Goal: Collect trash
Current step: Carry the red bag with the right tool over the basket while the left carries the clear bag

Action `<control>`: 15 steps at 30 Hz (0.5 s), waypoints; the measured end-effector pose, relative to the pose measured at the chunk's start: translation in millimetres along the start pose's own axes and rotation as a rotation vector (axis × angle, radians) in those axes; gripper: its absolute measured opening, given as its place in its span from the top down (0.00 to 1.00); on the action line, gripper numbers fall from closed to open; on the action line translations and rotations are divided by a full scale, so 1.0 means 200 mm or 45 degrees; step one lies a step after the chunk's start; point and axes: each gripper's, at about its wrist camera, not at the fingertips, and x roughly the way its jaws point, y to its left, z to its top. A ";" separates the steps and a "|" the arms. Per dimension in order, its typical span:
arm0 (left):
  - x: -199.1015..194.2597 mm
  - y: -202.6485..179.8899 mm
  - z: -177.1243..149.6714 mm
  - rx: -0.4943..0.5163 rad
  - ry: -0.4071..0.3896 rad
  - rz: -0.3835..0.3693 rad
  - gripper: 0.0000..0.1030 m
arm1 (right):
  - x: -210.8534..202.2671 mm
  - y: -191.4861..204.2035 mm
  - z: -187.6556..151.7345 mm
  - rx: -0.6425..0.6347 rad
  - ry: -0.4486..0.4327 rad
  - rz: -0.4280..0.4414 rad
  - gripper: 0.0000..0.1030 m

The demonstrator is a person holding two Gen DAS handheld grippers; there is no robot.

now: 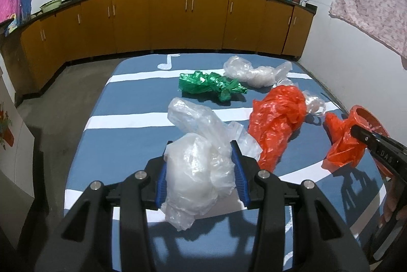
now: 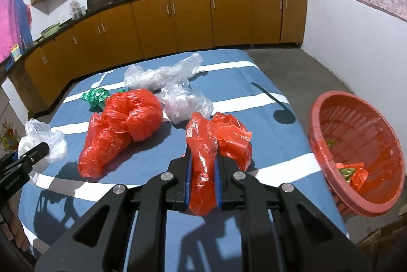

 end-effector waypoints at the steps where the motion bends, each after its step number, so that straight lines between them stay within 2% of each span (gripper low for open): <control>1: 0.00 -0.01 0.00 0.004 -0.002 -0.001 0.59 | -0.01 -0.01 0.00 0.004 -0.002 -0.005 0.86; 15: -0.04 -0.23 0.06 0.075 -0.035 -0.055 0.59 | -0.10 -0.18 -0.03 0.039 -0.029 -0.051 0.86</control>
